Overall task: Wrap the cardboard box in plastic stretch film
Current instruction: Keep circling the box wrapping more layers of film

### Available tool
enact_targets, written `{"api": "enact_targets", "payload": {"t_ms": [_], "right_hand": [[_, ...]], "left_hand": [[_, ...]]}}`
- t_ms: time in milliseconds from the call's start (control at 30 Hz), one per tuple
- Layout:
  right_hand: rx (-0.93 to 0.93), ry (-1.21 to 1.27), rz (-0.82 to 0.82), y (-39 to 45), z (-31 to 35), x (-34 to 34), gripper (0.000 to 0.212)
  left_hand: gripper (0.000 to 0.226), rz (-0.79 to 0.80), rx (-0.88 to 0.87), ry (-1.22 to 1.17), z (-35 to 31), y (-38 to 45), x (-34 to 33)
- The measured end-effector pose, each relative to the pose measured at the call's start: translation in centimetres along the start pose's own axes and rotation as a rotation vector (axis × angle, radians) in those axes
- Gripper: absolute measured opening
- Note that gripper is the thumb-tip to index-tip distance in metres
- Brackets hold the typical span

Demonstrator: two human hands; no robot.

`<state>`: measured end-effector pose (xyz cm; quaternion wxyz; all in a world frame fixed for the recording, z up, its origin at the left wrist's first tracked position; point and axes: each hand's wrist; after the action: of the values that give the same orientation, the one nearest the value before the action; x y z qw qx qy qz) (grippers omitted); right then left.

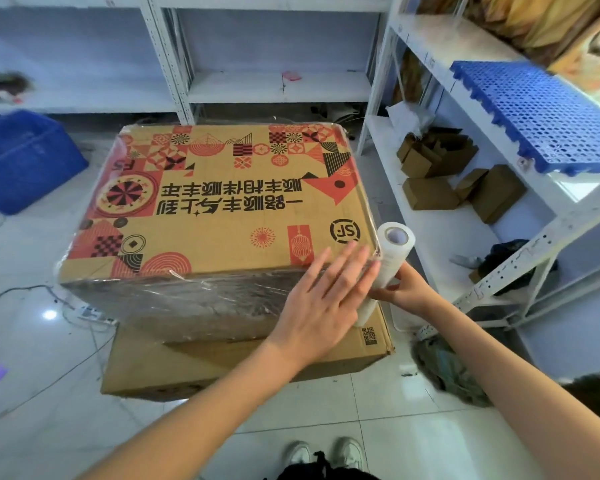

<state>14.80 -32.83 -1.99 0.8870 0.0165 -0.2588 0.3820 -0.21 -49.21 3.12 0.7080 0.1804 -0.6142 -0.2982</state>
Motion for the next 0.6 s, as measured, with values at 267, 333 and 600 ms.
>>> {"api": "enact_targets", "payload": {"t_ms": [267, 333, 600], "right_hand": [[0.055, -0.155, 0.209, 0.8, -0.2, 1.7, 0.061], [0.08, -0.18, 0.238, 1.4, -0.4, 2.1, 0.06], [0.233, -0.233, 0.438, 3.9, -1.7, 3.4, 0.048]], "left_hand": [[0.06, 0.043, 0.42, -0.041, -2.2, 0.6, -2.5], [0.057, 0.006, 0.536, -0.037, -3.1, 1.5, -2.8], [0.055, -0.081, 0.866, 0.115, -6.8, 5.1, -3.4]]}}
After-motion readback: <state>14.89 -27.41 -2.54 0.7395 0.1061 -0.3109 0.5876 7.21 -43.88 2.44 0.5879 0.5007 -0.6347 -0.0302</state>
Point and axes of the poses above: each hand's wrist, its own y-axis towards the middle knuckle, its own x-axis out of the back of the hand, z = x × y, and after that the axes turned 4 degrees about -y, right-handed
